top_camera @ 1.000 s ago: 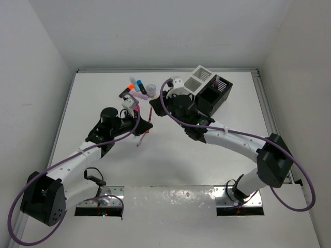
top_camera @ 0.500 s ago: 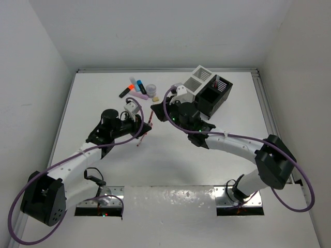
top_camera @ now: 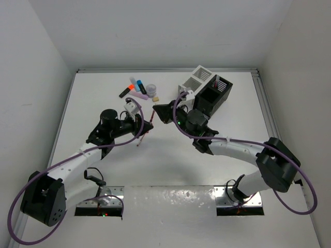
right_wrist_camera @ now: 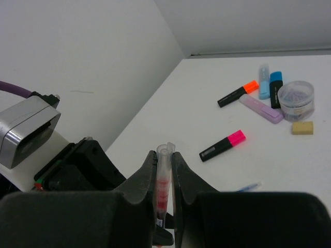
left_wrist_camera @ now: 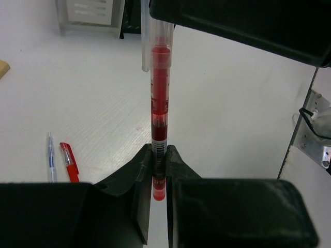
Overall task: Sort the stationery into containers
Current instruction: Close the pen cap on the pen.
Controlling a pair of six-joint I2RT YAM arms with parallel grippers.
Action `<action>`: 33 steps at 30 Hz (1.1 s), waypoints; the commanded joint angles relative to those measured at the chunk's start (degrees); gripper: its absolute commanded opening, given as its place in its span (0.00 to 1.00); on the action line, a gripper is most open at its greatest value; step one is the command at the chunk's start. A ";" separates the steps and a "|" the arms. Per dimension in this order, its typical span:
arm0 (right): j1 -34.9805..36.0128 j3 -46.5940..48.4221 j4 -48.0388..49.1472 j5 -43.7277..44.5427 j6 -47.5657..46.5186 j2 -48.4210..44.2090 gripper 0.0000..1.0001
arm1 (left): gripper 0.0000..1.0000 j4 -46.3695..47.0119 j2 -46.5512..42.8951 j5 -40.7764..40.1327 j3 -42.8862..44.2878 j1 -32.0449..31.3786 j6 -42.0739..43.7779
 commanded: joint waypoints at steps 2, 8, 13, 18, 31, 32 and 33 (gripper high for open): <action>4.31 -2.38 -17.34 -5.59 -2.07 2.89 0.00 | 0.00 23.07 -4.13 -1.83 3.89 1.02 -1.75; 5.45 -5.89 -15.06 -4.53 -1.46 5.61 0.00 | 0.00 26.76 -4.30 -2.36 4.50 1.11 -2.36; 7.82 -6.86 -16.21 -1.72 -2.60 8.16 0.00 | 0.00 29.83 -4.13 -4.03 5.29 1.46 -1.66; 9.50 -7.56 -16.30 -0.93 -2.52 10.01 0.00 | 0.00 30.63 -4.13 -5.17 5.47 1.81 -0.96; 10.73 -8.97 -16.03 0.22 -2.87 11.33 0.00 | 0.00 29.75 -3.51 -7.55 5.91 2.95 -0.17; 10.73 -8.80 -16.03 0.04 -3.04 11.50 0.00 | 0.00 29.66 -3.60 -7.29 5.82 3.04 -0.25; 10.64 -8.62 -16.12 0.04 -3.13 11.51 0.00 | 0.00 29.14 -3.69 -6.93 5.82 2.95 -0.34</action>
